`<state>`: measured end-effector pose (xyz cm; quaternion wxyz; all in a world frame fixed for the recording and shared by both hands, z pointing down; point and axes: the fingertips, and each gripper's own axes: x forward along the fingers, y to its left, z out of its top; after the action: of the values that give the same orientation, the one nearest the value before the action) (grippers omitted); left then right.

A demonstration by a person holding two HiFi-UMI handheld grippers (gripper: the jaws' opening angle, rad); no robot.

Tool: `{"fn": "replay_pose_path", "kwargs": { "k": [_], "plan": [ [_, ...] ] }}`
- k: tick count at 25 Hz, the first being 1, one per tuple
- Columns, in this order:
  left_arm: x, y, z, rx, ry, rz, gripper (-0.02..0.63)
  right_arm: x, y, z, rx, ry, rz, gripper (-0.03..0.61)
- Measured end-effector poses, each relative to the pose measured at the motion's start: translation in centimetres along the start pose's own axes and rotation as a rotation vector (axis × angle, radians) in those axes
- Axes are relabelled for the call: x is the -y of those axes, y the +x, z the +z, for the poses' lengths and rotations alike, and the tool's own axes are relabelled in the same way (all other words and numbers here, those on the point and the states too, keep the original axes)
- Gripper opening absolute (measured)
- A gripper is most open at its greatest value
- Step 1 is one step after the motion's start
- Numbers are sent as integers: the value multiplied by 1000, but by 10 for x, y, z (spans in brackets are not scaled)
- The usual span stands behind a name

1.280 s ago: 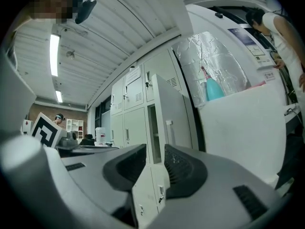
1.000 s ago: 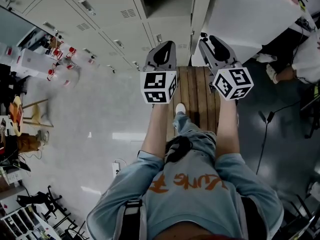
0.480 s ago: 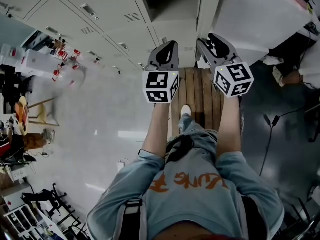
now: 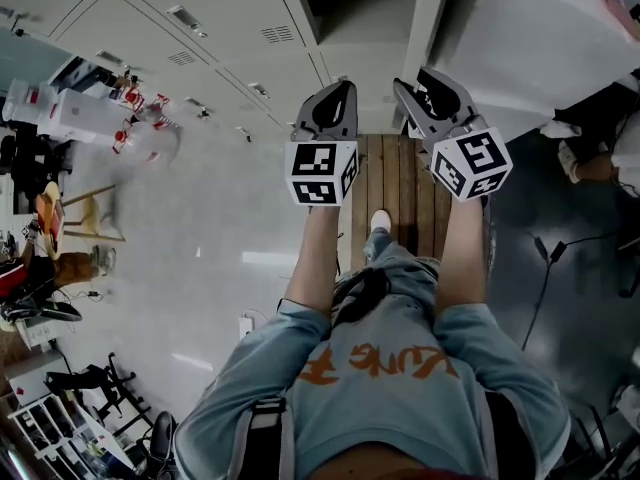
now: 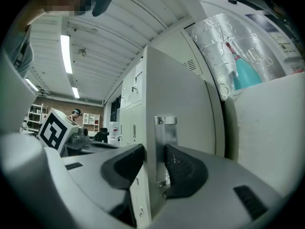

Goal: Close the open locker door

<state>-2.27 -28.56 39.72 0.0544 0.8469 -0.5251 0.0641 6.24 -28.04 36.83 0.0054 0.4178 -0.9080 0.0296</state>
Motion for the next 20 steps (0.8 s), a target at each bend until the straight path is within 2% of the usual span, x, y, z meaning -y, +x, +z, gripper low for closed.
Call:
{"fn": "replay_pose_path", "kwargs": {
  "k": [10, 20],
  "plan": [
    [-50, 2, -2, 0, -23, 93, 17, -27, 55, 0, -4, -33, 119, 133],
    [-94, 5, 0, 3, -29, 178, 18, -36, 109, -1, -7, -35, 163, 120]
  ]
}}
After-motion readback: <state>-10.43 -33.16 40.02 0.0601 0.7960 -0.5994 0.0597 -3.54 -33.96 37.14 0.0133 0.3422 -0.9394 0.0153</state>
